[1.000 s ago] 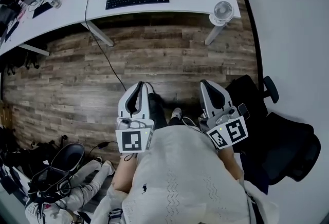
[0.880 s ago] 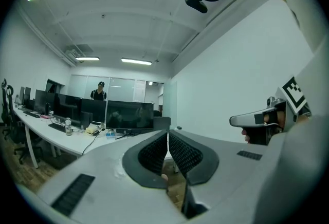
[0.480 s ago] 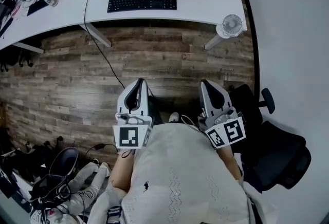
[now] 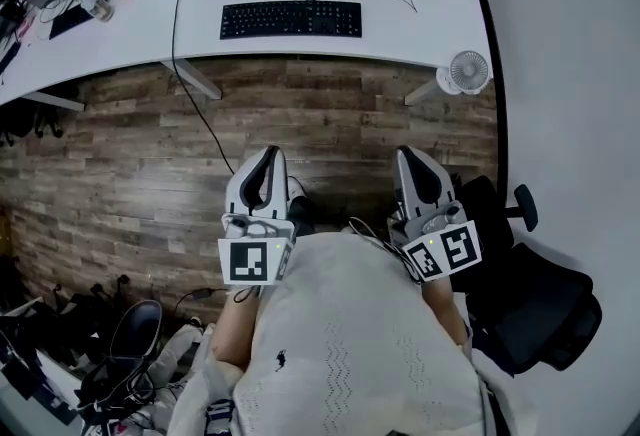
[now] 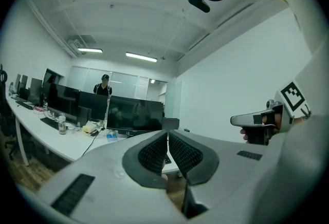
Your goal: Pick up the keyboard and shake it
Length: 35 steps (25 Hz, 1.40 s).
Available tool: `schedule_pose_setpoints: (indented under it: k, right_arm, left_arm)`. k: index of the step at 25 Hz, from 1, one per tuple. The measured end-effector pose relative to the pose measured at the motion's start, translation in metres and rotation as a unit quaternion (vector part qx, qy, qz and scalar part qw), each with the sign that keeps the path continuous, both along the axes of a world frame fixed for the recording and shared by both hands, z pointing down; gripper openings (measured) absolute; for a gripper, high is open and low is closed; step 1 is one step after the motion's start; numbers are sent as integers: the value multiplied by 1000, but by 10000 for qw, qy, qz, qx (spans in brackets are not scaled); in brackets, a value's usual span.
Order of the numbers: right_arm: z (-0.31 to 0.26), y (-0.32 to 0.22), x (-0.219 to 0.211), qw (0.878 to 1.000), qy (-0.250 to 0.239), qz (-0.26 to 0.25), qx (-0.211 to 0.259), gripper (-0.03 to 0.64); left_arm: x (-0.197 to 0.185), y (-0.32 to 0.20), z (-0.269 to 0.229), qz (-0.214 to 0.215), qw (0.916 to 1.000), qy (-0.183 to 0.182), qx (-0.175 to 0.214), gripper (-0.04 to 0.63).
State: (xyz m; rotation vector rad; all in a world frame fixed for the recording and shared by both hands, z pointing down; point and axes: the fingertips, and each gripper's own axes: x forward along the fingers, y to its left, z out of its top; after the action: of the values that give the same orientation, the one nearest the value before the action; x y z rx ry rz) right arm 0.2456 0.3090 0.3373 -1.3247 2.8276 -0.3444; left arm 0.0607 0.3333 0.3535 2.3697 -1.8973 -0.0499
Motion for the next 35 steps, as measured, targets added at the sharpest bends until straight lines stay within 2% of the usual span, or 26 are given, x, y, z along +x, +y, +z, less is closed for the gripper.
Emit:
schedule_pose_setpoints:
  k: [10,16,21,26,35]
  right_arm:
    - [1,-40,-63,9999,-20,103,84,0]
    - [9,-56,-76,9998,44,213,2,1]
    - [14,-67,-78,9995,39,304,-121,1]
    - [20,-84,-81,9993,56,296,-211,0]
    - [24,-130,-106,9998,15,6,-212,0]
  left_arm:
    - [-78,-31,2,-105,9999,-9,91,20]
    - [-117,-37,12,-334,9993,185,2,20]
    - [-131,-37,25,-428,9985,274,-186,20]
    - [-139,-45,25,-503,9983,247,-177,20]
    - [-160,-77,33,-799,9964,110,-280,20]
